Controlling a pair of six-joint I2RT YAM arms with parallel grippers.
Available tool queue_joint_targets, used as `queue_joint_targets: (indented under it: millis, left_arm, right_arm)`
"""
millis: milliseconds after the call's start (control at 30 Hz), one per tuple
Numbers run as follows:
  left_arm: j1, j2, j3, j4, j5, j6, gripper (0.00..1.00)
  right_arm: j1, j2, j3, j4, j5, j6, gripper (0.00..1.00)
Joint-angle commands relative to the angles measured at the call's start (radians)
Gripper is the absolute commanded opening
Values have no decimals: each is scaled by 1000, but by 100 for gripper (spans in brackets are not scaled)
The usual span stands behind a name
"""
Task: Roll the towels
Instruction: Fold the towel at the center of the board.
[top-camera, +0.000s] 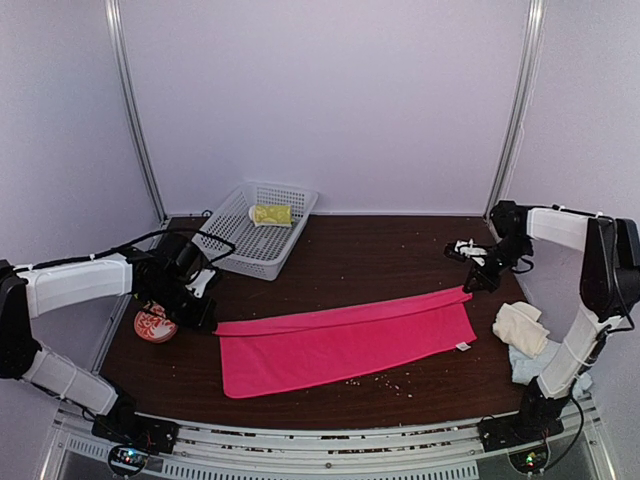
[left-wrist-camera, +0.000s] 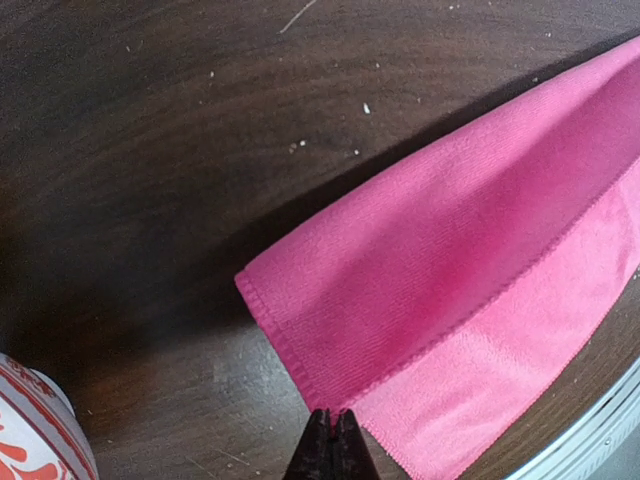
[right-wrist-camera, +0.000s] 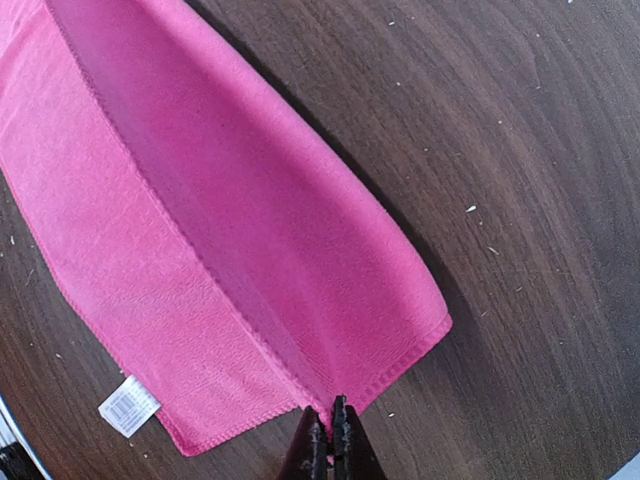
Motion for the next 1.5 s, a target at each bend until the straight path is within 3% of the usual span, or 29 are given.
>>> queue_joint_targets:
  millis: [0,667,900,1467]
  left_arm:
    - [-7,-37,-36,-44,24,-17,0]
    - [-79,-95,-63,-105,93,-38,0]
    - [-152,-76,-69,-101,118,-43,0]
    - [-182,-95,-98,-119,77,-73,0]
  right_arm:
    - [-11,-48,-24,-58,-21,-72,0]
    - [-12,-99,-154,-91,30,-186,0]
    - [-12,-120,-177,-95,38,-198,0]
    - [-26,-134,-211,-123,70,-233,0]
